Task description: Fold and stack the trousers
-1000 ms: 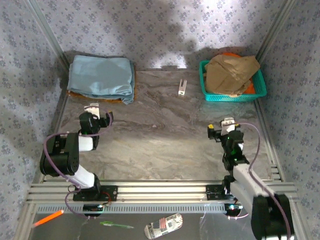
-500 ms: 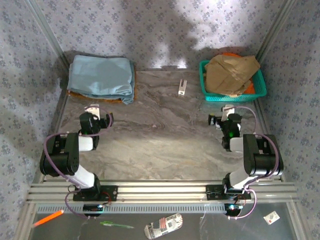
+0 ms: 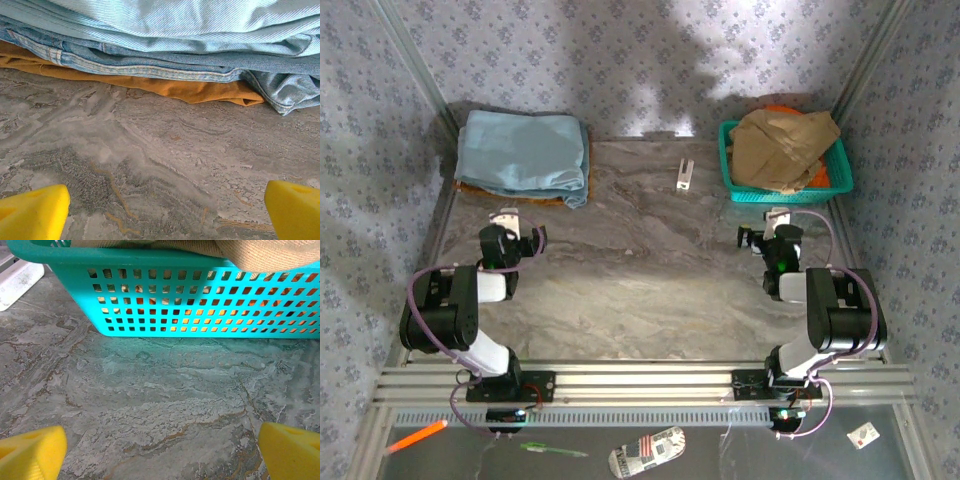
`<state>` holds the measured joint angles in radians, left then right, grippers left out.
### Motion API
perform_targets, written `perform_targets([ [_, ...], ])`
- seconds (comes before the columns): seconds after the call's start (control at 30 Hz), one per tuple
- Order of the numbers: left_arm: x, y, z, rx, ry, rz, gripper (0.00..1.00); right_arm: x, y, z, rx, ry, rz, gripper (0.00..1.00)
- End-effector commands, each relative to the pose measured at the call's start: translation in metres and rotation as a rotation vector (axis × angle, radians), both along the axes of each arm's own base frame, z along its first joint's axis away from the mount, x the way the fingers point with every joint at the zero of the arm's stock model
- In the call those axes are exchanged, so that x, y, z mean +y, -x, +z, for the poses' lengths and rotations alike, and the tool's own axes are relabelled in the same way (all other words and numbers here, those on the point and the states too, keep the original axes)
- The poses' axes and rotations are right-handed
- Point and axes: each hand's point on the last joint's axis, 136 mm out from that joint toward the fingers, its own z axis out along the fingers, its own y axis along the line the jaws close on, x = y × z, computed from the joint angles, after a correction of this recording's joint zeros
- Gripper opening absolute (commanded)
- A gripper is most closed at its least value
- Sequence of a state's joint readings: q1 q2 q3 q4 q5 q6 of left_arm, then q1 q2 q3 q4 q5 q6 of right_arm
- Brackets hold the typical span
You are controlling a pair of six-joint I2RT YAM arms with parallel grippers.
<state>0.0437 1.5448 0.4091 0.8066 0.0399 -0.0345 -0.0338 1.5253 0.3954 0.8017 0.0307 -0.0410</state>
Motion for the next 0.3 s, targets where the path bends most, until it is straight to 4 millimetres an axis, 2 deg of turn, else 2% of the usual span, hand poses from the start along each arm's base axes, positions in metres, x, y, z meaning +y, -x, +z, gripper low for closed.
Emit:
perform_targets([
  [0.0, -0.0017, -0.0031, 0.0065, -0.019, -0.01, -0.011, 1.0, -0.0002, 0.0, 0.001, -0.002, -0.006, -0.015, 1.0],
  [0.27, 0.0, -0.0028, 0.0067, -0.019, -0.017, 0.005, 1.0, -0.0006, 0.0002, 0.0019, -0.005, -0.006, -0.016, 1.0],
])
